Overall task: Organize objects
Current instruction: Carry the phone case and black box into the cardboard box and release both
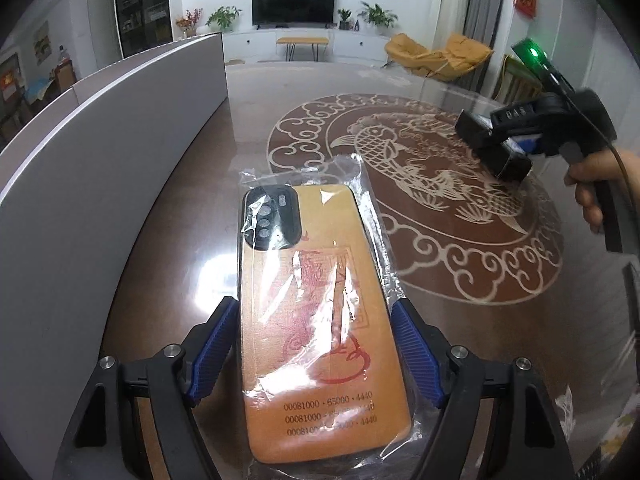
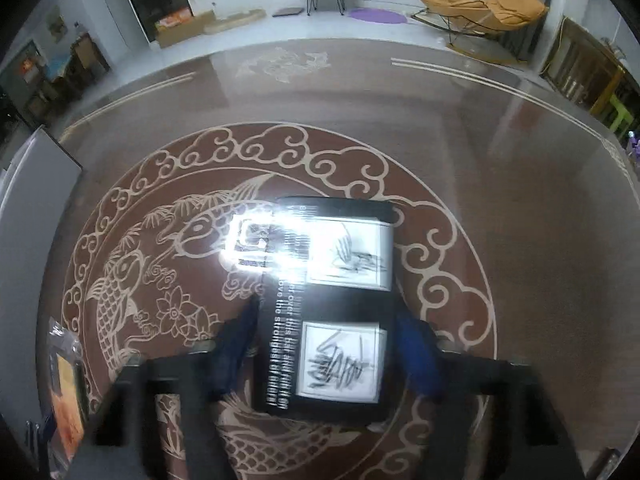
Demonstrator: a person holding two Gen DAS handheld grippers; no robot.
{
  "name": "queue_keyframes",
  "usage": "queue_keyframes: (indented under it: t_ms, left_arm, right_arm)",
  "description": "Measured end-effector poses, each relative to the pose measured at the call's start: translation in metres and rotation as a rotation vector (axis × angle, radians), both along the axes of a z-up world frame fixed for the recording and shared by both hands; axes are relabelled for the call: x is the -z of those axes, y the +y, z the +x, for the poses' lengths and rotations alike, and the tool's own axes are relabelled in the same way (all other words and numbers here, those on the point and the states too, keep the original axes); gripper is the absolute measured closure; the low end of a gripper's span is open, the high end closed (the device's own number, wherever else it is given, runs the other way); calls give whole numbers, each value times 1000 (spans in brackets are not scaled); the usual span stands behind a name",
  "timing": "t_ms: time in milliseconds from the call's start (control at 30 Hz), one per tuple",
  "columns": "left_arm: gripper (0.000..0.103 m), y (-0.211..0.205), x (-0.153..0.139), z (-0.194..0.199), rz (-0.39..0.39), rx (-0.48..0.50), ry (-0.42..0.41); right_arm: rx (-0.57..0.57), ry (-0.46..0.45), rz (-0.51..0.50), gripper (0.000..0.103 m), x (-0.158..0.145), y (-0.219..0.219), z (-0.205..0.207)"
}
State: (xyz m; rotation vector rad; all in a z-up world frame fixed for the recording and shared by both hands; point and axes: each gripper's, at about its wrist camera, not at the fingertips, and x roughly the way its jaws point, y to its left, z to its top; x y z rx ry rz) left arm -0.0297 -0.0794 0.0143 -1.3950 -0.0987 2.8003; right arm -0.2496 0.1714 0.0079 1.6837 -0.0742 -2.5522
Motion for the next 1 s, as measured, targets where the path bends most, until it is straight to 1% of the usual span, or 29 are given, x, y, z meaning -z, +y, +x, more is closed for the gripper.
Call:
queue_keyframes:
  t_ms: [33,100,133,200,233,267,300,333,367,433,467,500,533,567,600,633,667,733,767,833,867,933,1000]
  left_arm:
    - [27,0,-1,3,8,3,6]
    - [28,-1,-2,9,32,10,17]
    - [28,-1,-3,14,36,11,27]
    - [28,-2,-5,21,40,12,42]
    - [28,-1,-5,25,42,12,46]
    - [28,-1,-6,30,45,12,53]
    - [29,0,-8,34,48,12,58]
    - [54,0,-10,39,41,8,68]
    - [76,0,-12,42,46,15,65]
    - [76,-2,-16,44,73,22,60]
    - [76,-1,-15,42,71,30,47]
    - [75,1,-9,38,63,52,-1]
    - [75,0,-10,39,67,48,16]
    - [73,-1,-14,41,56,28,16]
    - [72,-2,-17,42,66,31,16]
    - [60,-1,-20,44,84,42,20]
    - [33,2,-25,46,96,64,25]
    - [0,12,-32,46,92,115,33]
    - [0,20,-36,45,79,154,50]
    - [0,32,-38,43,31,191,54]
    - [0,40,-35,38,-7,206,37]
    - [0,48,-23,30,-73,208,-8]
    - [0,51,-10,23,-112,199,-60]
  right_arm:
    - [-10,0,-25,44,0,1,7]
    - [-45,1,-51,44,-3,3,35]
    - [-65,3,-69,44,-4,3,52]
    - [-106,3,-138,44,-9,1,94]
    - [-126,5,-154,44,-10,-1,108]
    - [-162,11,-158,44,-13,-8,131]
    - [-184,17,-161,44,-14,-11,141]
    - [-202,21,-165,44,-15,-13,153]
    - [-224,26,-172,44,-17,-19,165]
    - [-255,41,-169,44,-21,-28,179]
    - [-274,59,-149,44,-24,-33,186]
    - [-294,67,-125,44,-26,-33,191]
    - [-310,73,-102,44,-25,-38,191]
    - [-312,79,-94,44,-23,-41,191]
    - [-308,82,-102,44,-22,-41,192]
    - [-301,86,-109,44,-23,-41,192]
    - [-294,93,-115,44,-25,-39,194]
    - [-282,106,-122,44,-29,-33,197]
    - [-277,109,-127,44,-30,-31,199]
    - [-267,112,-138,44,-31,-29,203]
    - [-263,114,-145,44,-33,-24,207]
    - [-261,115,-156,44,-35,-20,213]
    - [-261,121,-166,44,-38,-18,215]
